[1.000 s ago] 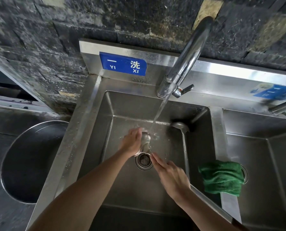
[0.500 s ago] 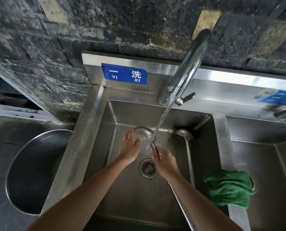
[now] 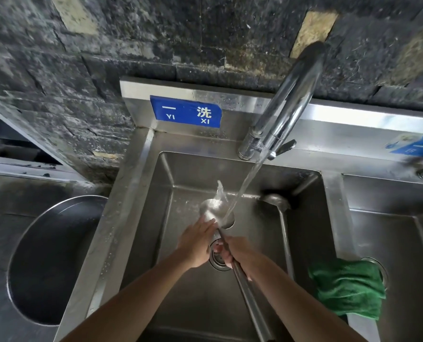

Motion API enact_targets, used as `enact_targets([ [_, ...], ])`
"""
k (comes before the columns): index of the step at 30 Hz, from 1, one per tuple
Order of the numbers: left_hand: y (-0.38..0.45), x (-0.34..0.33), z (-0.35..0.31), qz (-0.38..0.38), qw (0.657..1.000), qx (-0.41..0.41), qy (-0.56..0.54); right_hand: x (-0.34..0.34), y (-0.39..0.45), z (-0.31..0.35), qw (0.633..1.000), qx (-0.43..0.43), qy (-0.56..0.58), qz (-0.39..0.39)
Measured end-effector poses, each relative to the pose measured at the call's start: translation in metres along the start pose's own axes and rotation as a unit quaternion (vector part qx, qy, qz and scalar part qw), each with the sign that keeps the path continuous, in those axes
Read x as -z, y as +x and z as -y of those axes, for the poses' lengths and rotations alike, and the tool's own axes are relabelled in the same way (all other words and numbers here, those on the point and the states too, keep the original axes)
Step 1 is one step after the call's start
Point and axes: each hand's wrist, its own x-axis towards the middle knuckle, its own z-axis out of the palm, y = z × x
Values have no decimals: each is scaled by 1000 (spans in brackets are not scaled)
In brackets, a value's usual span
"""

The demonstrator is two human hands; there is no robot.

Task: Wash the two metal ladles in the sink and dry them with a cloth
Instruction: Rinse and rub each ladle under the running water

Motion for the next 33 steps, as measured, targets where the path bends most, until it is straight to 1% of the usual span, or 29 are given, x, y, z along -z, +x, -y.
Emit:
enact_targets([
  [2,1,-3,0,2,1000,-2,23,2,-11,-2,999,-12,-25,21],
  [4,4,-3,2,8,999,2,45,5,-24,-4,997,-11,-71,18],
  [7,11,4,7,-10,991,-5,130,15,-39,-12,991,23,-133,10],
  [9,15,10,6,-14,989,-8,145,25,-42,-19,983,54,-177,7],
  [11,16,17,-1,-12,989,-16,147,31,-43,-18,974,81,-211,-9],
  [13,18,20,-12,-44,987,-27,152,32,-37,-11,964,101,-240,-58],
  [14,20,20,-16,-65,987,-29,145,32,-34,-6,952,119,-267,-92],
  [15,23,20,-19,-70,989,-28,127,31,-30,-1,930,148,-314,-123],
  [17,30,19,-23,-84,992,-29,87,32,-26,4,877,202,-410,-150],
  [18,34,23,-22,-81,992,-29,89,35,-25,3,862,210,-434,-157],
  [21,36,42,-9,-50,990,-24,134,46,-31,-1,843,214,-465,-164],
  [23,34,49,-7,-31,990,-27,134,49,-34,-2,838,208,-473,-176],
  [25,27,43,-23,-31,993,-16,108,41,-36,3,834,207,-472,-197],
  [28,21,24,-35,-22,996,-4,81,22,-40,11,843,211,-450,-205],
  [30,20,29,-18,-12,996,17,87,17,-43,8,853,208,-437,-197],
  [33,17,42,11,-16,992,-8,122,25,-51,-3,872,195,-406,-190],
])
